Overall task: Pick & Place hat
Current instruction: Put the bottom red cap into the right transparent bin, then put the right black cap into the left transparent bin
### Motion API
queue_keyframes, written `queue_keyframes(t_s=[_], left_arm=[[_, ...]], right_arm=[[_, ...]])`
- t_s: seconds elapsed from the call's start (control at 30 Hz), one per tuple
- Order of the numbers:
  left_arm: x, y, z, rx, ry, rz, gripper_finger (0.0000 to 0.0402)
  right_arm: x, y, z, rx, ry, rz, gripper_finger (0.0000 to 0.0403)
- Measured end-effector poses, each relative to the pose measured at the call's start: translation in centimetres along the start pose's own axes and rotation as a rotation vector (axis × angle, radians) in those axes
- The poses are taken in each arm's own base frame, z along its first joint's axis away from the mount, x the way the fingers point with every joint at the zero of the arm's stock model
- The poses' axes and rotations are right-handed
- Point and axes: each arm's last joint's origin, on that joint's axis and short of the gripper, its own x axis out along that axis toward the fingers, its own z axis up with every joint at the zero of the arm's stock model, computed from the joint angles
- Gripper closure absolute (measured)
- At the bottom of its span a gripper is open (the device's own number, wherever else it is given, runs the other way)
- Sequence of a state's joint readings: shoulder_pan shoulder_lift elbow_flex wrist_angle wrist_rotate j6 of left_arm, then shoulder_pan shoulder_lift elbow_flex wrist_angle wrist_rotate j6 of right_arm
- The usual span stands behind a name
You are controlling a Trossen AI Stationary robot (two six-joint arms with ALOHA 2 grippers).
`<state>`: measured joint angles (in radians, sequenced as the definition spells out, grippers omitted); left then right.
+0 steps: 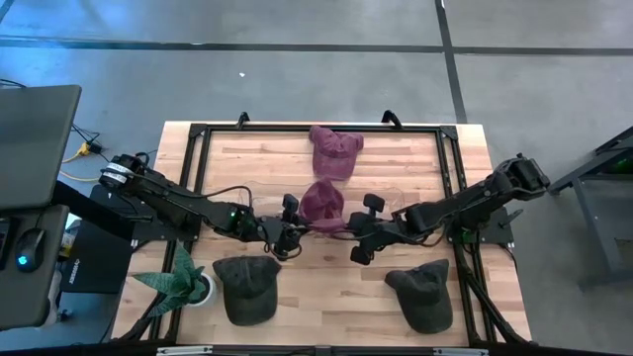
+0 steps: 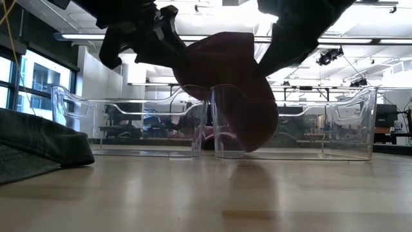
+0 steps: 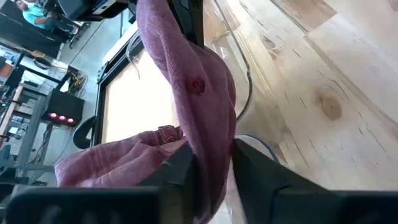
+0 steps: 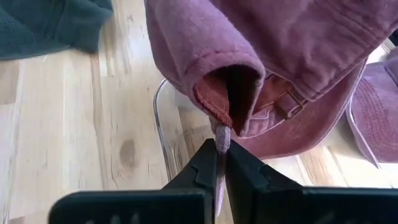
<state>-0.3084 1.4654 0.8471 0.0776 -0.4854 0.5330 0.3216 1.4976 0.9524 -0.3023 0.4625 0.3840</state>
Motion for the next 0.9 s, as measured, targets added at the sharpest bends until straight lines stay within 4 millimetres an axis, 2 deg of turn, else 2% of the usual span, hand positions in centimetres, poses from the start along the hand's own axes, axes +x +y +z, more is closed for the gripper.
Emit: queue_keyframes(t_s=[0.23,0.37,0.5,0.63,0.7,0.8,0.9], left_arm=[[-0.6,0.1,0.7,-0.023,-0.02,-0.013,0.0191],[-1.8,0.0,2.7,-0.019,-0.071,-0.051,0.0149],[-3.2,-0.4,4.6,0.01,-0.059,-0.033,0.0128],[-4.8,-1.3,5.7,0.012,-0.023,0.06,0.0125],[-5.6,-2.1,6.2,0.007,-0.03,0.06,0.0125],[-6.8,-3.6,6.4,-0.019,-0.034,0.054,0.0125],[-7.9,-4.7,6.5,-0.066,-0.025,0.055,0.0125]], right_arm=[[1.0,0.6,-0.3,-0.034,0.021,0.05,0.0342],[1.3,0.8,-0.6,-0.086,0.052,0.109,0.0318],[1.0,0.8,-0.4,-0.104,0.046,0.129,0.027],[-0.8,0.3,0.6,-0.085,0.029,0.154,0.0217],[-2.2,-0.1,1.4,-0.013,0.034,0.159,0.02],[-5.0,-0.3,2.2,0.094,0.079,0.14,0.0192],[-7.7,0.4,2.4,0.136,0.147,0.13,0.0198]])
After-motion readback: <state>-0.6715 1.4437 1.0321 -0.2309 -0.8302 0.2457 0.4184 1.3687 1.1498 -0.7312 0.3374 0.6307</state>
